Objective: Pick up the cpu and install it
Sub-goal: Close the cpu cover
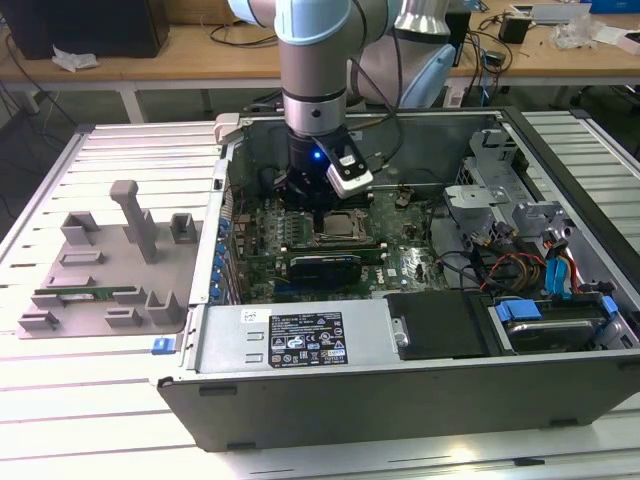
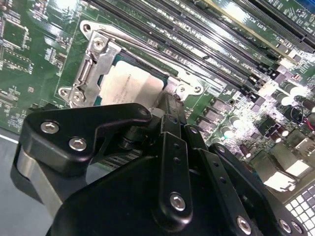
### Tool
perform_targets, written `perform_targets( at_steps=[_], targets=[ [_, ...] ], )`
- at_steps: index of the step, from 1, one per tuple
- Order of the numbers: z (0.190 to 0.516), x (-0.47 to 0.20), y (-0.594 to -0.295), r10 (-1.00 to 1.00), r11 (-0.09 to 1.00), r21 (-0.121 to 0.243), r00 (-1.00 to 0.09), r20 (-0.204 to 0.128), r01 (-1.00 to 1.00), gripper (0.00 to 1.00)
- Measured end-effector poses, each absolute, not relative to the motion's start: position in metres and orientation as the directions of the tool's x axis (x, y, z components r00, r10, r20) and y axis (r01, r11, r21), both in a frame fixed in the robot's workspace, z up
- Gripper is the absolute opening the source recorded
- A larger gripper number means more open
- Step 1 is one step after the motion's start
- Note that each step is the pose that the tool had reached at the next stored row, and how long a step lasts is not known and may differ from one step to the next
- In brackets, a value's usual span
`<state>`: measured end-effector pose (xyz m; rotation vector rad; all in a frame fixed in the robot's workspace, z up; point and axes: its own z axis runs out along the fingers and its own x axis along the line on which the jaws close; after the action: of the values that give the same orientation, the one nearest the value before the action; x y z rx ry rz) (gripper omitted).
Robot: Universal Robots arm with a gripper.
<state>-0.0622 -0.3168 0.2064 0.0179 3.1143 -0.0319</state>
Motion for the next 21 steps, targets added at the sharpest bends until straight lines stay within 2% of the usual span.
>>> perform_targets(
  at_steps=[21],
  targets=[
    [0.2045, -0.0556, -0.3167, 0.002, 1.0, -0.02, -1.0, -0.027, 0.003, 0.11]
  ],
)
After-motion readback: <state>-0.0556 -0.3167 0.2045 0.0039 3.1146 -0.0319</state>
